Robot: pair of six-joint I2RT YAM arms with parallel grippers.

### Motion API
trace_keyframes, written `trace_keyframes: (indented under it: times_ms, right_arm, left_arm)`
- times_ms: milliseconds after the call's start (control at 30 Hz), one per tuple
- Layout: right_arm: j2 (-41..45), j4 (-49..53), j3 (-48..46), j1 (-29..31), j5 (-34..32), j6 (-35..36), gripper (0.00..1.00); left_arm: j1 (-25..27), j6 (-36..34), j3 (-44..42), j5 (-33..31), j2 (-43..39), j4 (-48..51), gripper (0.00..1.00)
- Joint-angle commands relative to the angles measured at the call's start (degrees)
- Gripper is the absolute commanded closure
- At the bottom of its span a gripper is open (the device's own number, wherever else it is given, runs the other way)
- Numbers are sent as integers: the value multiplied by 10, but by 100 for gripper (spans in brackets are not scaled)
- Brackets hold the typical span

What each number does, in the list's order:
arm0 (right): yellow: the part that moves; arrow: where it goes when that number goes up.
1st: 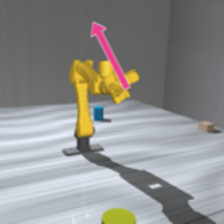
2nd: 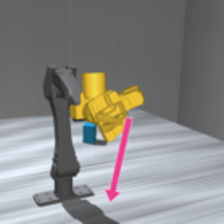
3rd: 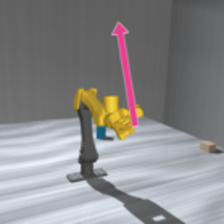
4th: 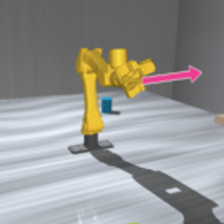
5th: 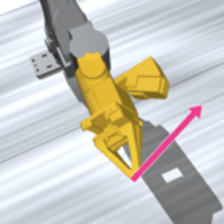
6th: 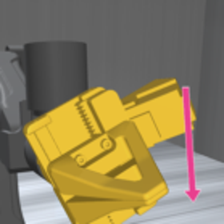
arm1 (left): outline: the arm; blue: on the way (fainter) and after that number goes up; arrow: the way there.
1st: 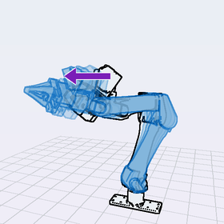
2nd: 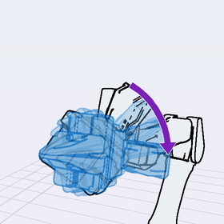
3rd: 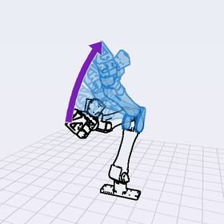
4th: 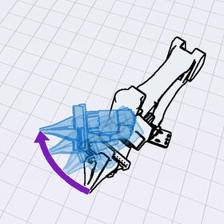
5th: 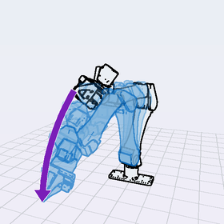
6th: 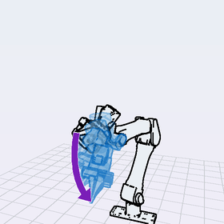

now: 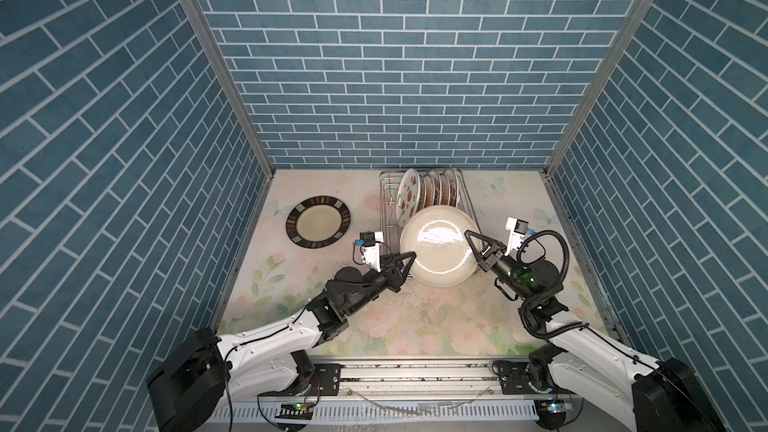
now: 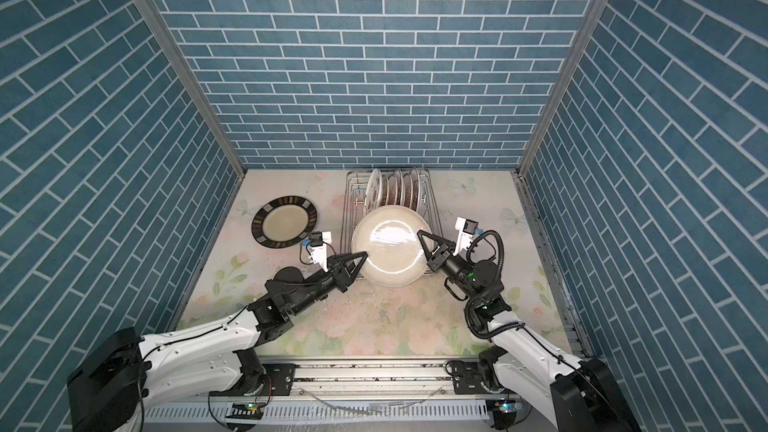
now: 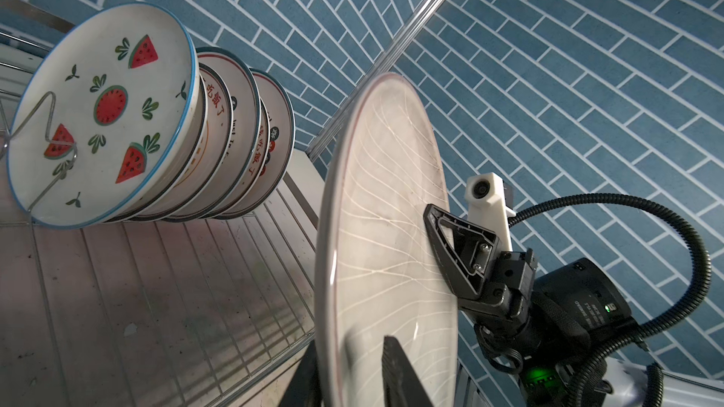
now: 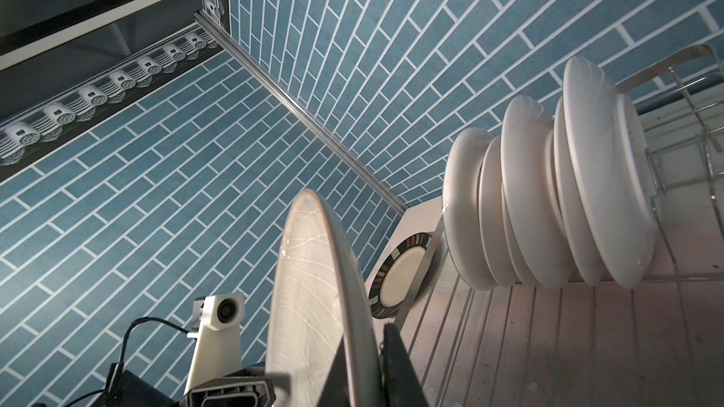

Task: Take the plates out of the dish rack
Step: 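Bring the glass plate toward the left gripper while the left gripper approaches, then close the left gripper on the glass plate's rim beside the right gripper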

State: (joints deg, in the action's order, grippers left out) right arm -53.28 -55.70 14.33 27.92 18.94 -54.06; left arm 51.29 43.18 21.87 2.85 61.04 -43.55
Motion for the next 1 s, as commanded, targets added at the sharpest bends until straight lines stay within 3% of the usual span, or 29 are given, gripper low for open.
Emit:
trace_keyframes:
  times_ms: [0,333,667,833,967]
  right_arm:
    - [25,-57,-4,7,-29,5,100]
    - [14,-45,3,25,-33,49,100]
    - [-5,-40,16,39,-15,62,100]
    - [-16,-43,20,42,-15,62,100]
    - [-23,-51,18,42,-17,62,100]
  left_arm:
    - [3,4,24,19,15,8,74]
    - [3,10,32,18,28,11,91]
    - [3,18,25,18,34,-13,76]
    - [3,19,25,21,33,-14,82]
    - [3,21,24,21,30,-7,92]
